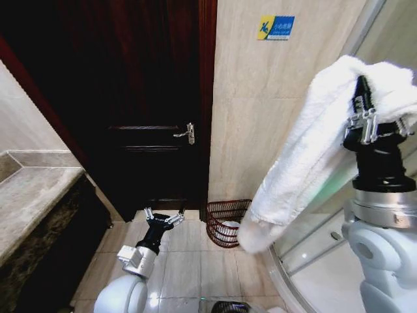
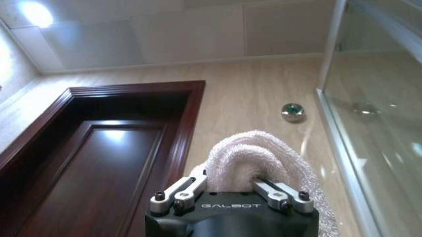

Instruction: Discard the used towel into the hamper.

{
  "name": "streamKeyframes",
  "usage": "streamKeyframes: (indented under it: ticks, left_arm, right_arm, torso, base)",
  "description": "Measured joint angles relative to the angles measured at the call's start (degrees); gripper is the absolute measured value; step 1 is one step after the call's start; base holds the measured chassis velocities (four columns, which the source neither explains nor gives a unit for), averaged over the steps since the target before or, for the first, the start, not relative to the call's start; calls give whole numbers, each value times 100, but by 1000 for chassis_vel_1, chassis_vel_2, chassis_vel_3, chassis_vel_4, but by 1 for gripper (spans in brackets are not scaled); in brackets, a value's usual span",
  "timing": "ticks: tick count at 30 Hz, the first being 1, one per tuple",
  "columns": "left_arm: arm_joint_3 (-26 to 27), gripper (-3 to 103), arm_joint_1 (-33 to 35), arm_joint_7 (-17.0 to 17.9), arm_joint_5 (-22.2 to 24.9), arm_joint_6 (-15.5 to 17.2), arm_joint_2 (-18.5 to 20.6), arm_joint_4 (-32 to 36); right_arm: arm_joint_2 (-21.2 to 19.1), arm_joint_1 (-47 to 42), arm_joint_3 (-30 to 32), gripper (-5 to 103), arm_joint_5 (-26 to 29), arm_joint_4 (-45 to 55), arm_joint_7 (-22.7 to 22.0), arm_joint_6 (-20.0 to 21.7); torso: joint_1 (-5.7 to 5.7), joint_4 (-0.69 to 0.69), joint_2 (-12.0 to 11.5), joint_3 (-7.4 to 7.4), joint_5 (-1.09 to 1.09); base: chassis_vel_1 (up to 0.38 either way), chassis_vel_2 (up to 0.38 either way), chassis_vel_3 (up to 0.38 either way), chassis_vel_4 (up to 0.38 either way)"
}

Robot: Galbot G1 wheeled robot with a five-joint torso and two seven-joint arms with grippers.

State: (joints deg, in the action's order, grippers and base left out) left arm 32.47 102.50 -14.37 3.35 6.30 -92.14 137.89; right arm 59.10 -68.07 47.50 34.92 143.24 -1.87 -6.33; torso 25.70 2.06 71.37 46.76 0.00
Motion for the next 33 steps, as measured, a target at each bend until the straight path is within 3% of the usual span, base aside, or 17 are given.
streamKeyframes:
  ticks: [13,33]
  left_arm:
    - [1,100,-1,0,0,0,3,0]
    - [1,100,-1,0,0,0,0,0]
  right_arm:
    - [-34,175,-313,12,-91,0,18,-25]
    - [-319,2307,-769,12,177,-979,158,-3]
  torso:
    - [5,1,0,2,0]
    - [5,1,-1,3,0]
  base:
    - [89,101,-75,-95]
    - [-7,-12,3,14]
